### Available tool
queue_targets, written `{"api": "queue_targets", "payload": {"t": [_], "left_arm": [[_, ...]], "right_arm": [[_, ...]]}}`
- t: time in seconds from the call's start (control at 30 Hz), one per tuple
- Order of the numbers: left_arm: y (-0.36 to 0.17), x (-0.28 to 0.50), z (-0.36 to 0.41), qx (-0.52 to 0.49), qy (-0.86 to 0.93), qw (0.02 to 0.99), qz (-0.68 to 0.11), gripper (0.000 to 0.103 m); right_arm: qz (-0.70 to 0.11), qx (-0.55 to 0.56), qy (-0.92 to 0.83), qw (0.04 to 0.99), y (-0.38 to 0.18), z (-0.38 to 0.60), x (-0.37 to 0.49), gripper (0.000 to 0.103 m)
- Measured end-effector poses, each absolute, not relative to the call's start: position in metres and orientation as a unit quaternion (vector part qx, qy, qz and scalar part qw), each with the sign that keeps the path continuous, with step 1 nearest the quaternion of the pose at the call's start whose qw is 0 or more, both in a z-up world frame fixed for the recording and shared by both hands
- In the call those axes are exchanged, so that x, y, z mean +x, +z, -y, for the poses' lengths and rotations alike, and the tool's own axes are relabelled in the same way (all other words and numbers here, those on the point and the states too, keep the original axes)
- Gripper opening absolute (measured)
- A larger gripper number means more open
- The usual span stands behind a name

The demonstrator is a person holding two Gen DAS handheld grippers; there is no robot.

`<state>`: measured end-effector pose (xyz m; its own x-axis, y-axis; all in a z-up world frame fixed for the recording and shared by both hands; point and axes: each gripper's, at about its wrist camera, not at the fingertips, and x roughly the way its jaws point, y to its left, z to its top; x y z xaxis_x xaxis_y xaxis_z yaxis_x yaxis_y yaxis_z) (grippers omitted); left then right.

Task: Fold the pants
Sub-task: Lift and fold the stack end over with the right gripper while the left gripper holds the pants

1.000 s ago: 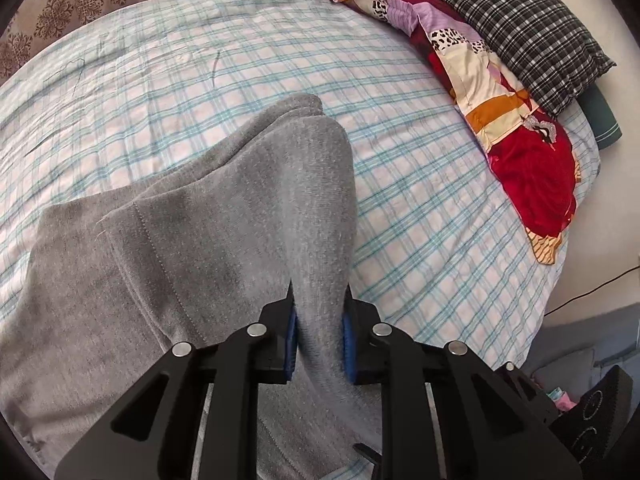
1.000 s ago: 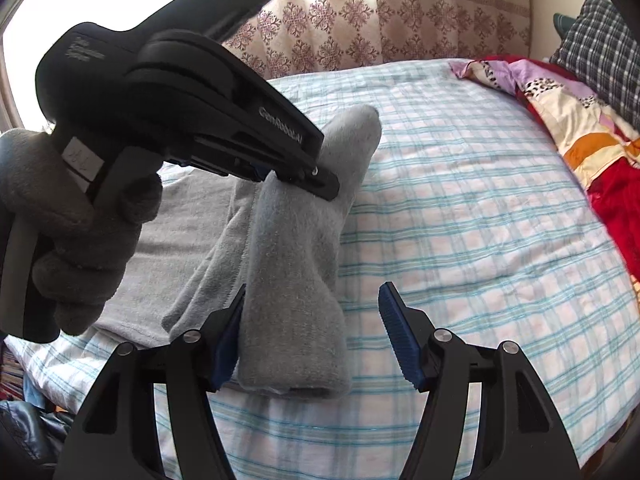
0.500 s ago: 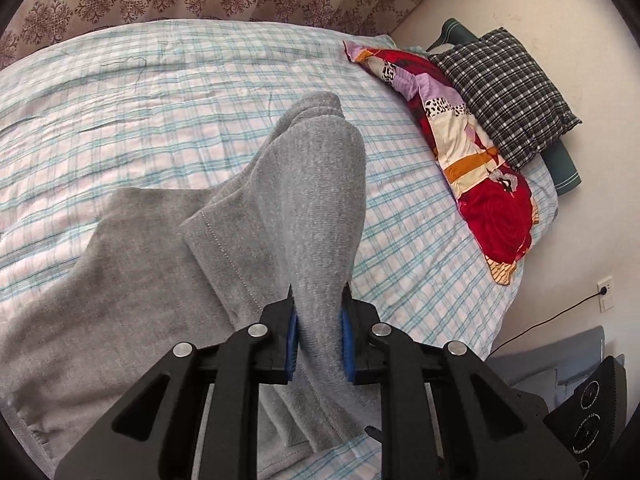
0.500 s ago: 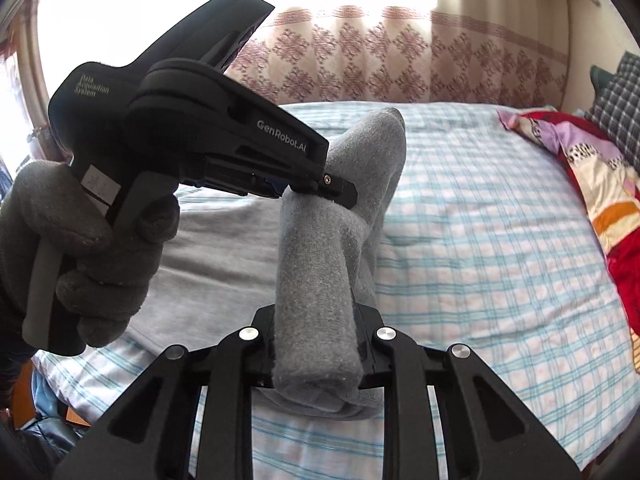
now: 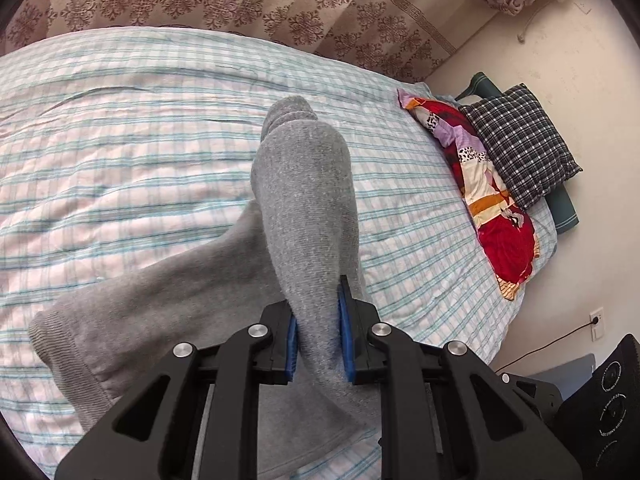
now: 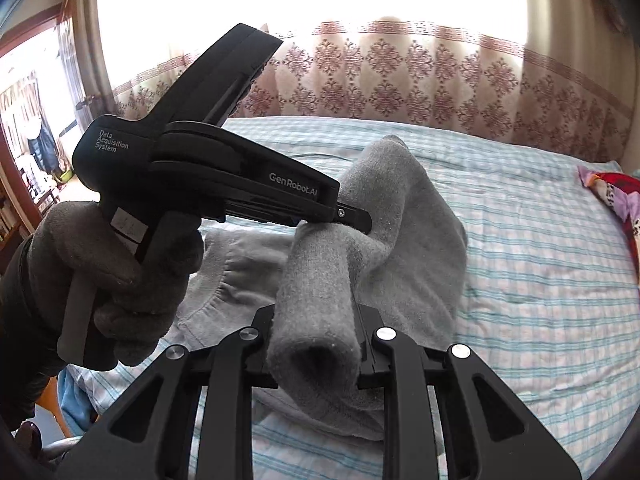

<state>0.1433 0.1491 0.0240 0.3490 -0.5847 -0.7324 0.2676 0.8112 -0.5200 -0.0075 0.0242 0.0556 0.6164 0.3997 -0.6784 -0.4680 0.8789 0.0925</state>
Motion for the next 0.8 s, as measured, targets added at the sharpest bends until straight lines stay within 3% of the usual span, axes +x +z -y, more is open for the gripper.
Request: {"api": "queue_targets", "payload": {"t": [0.4,0.8], "left_arm": [[-0.007,0.125,-0.250,-0.207,-0.227,0.807,-0.504,0.017],[-0.040,0.116,-0.294,-0.229,-0.194,0.800,-0.519,0.018]], "right_arm": [[-0.380,-0.088,0.303,0.870,0.040,-0.120,-0.007,0.022],[-0.406,-0.120,0.341,0.840,0.015,-0.167,-0.006,0.022]]}}
